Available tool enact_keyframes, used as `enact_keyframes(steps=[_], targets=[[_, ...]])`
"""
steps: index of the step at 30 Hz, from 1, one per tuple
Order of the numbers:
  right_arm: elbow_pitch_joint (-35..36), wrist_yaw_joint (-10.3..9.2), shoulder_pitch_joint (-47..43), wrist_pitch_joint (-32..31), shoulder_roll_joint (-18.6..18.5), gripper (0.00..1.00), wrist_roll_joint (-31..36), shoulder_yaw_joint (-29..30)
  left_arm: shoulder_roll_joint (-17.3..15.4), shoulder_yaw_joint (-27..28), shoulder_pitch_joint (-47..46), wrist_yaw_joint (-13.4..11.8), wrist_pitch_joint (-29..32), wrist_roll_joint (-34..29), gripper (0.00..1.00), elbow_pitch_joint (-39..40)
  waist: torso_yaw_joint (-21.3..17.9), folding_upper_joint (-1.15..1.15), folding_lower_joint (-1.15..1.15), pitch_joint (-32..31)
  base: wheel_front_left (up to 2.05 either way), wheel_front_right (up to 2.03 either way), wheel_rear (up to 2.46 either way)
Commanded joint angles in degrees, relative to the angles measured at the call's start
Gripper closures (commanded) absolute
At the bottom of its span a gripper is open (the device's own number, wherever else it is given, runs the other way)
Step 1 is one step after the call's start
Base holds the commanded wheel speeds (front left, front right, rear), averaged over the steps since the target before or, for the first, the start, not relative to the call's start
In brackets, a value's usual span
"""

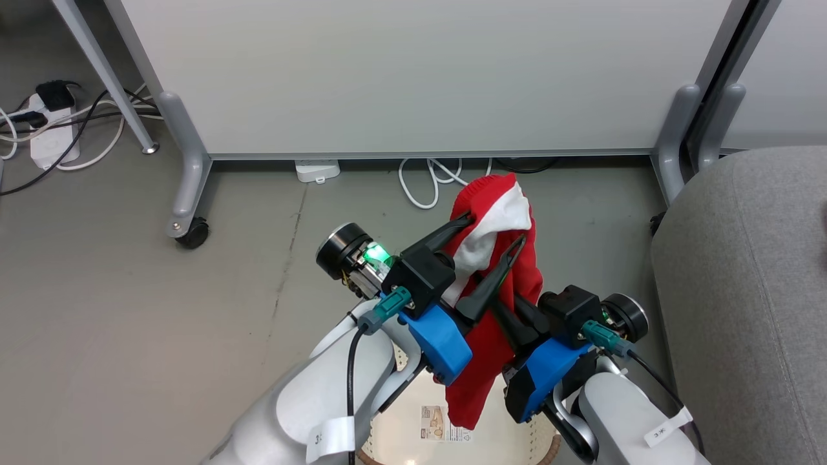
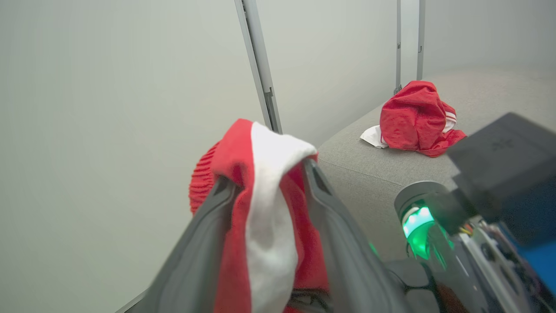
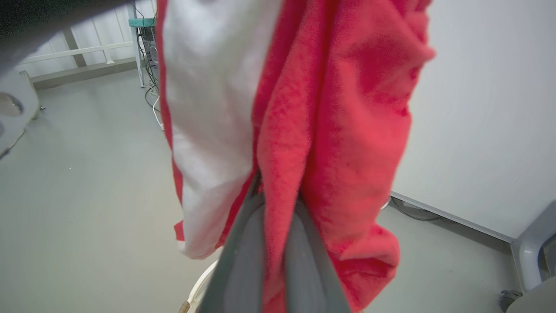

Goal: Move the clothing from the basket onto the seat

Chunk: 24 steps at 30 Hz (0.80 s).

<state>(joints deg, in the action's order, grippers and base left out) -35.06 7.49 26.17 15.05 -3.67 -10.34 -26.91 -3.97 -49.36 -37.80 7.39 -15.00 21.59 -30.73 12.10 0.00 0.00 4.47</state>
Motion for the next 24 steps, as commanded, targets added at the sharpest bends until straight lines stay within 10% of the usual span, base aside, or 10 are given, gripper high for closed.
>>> enact_keyframes(steps=[1, 24], targets=[[0.36, 0.01, -0.77, 0.19, -0.23, 1.0, -0.49, -0.03, -0.05, 0.22, 0.4, 0.09, -0.27, -0.4, 0.0, -0.02, 0.0, 0.0, 0.0, -0.01, 0.0, 0.0, 0.0], [3.85, 0.01, -1.41, 0.2, -1.02, 1.0, -0.12, 4.97, -1.0, 2.69, 1.92, -0.13, -0.27, -2.44, 0.0, 1.01, -3.75, 0.0, 0.0, 1.6, 0.0, 0.0, 0.0]])
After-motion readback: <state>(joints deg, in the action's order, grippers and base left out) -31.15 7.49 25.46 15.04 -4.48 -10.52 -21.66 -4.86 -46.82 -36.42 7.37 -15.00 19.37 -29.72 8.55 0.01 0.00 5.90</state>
